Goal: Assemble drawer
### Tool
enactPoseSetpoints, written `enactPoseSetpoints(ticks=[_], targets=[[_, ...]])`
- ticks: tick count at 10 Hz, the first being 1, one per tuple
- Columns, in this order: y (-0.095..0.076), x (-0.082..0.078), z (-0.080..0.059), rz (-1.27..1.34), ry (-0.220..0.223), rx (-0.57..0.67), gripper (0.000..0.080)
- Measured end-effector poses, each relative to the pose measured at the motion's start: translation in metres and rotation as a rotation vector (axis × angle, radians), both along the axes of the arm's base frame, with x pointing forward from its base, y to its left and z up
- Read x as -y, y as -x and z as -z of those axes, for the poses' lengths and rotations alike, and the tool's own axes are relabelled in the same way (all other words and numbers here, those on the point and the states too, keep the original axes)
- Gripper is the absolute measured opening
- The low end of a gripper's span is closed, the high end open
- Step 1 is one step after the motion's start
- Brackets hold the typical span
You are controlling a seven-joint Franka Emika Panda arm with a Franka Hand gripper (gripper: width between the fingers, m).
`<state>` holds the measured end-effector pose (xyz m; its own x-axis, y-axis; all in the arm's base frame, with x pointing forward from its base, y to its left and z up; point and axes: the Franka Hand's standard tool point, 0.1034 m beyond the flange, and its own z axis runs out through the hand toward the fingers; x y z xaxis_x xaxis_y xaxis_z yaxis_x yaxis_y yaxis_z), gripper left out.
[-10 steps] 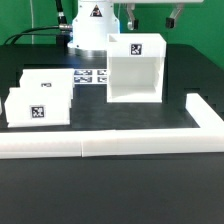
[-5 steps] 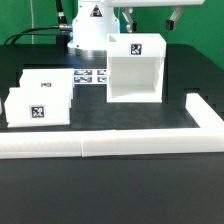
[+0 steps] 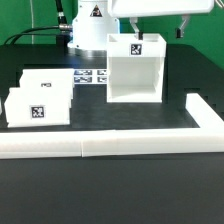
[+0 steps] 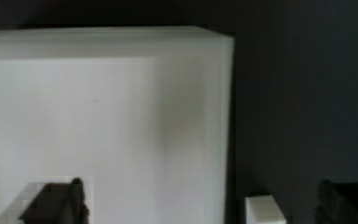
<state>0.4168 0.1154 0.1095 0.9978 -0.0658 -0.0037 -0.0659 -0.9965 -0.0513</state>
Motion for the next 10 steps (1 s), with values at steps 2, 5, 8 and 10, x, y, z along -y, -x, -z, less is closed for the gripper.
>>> enactPoseSetpoints(ticks=[2,5,8,10], targets=[[0.0082,-0.0013,0.0057,-0.007,0.001,0.000,0.0620],[0.0090,-0.0011,0.0065,-0.008,0.001,-0.001,0.0436],[0.0089,-0.0011,0.0065,-0.008,0.001,-0.001,0.0119],[0.0089,-0.0011,0.0065,-0.008,0.001,-0.001,0.0036]])
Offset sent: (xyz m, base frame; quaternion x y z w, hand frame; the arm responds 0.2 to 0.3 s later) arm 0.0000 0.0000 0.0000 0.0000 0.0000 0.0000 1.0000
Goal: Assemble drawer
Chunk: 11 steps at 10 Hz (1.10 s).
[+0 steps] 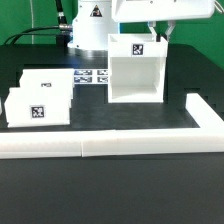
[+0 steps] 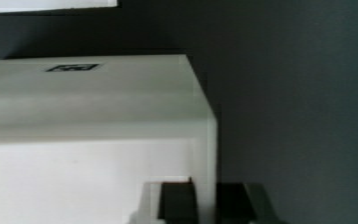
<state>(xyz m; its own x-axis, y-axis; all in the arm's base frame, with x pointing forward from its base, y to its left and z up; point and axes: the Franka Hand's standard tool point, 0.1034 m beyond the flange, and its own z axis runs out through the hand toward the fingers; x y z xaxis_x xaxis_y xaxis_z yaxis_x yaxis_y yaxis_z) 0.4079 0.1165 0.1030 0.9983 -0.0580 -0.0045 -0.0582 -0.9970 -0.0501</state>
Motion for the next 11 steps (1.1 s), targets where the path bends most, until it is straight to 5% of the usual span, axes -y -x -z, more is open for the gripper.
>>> enactPoseSetpoints(ticks=[4,11], targets=[[-0.003,0.002,0.000,-0.020,-0.001,0.000,0.0036],[-0.103,0.013,-0.001,-0.034,-0.032,0.081,0.0038]])
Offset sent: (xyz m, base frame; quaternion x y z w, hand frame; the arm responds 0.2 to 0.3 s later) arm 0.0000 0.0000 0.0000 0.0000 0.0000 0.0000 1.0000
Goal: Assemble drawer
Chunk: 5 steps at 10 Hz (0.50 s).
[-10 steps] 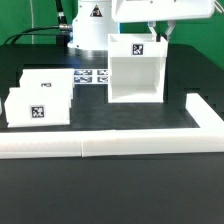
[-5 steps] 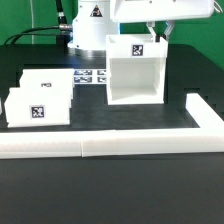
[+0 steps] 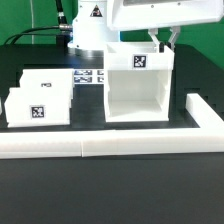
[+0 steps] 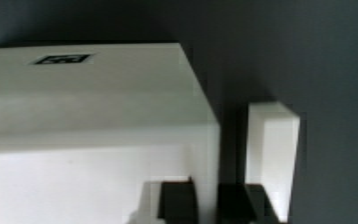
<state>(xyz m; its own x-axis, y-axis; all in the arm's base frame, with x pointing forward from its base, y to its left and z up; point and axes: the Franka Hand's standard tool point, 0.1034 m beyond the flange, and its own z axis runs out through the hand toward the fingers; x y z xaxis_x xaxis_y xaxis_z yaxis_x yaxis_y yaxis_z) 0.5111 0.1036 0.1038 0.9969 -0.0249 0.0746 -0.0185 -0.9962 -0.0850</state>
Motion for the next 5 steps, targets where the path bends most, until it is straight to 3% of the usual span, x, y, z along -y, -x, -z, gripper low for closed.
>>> enactPoseSetpoints(ticks=[3,5], targets=[[-0.039,-0.010,-0.001,0.005,-0.017,0.055,0.0038],[-0.051,-0.013,-0.001,0.001,-0.024,0.095,0.0039]])
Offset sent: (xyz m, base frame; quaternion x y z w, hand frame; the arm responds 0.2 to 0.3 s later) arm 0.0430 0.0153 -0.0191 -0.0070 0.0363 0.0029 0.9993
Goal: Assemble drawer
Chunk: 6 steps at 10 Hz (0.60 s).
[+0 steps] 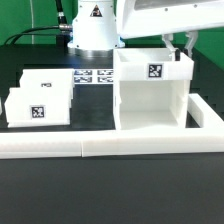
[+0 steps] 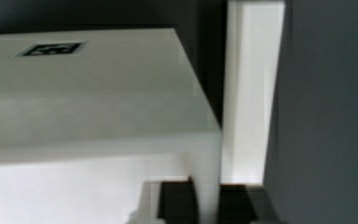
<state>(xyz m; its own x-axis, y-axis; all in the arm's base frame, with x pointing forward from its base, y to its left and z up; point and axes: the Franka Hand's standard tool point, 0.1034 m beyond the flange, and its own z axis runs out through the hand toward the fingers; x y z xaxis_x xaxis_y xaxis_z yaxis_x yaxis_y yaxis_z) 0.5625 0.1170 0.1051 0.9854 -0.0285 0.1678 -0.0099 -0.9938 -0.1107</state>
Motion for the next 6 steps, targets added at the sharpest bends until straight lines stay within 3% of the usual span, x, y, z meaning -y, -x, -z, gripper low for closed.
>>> enactPoseSetpoints(ticks=[3,6], targets=[[-0.0007,-0.0004,-0.0013,0.039,-0.008,-0.001,0.0041],[-0.0034,-0.0028,-0.0038,0.209,-0.048,-0.006,0.0041]])
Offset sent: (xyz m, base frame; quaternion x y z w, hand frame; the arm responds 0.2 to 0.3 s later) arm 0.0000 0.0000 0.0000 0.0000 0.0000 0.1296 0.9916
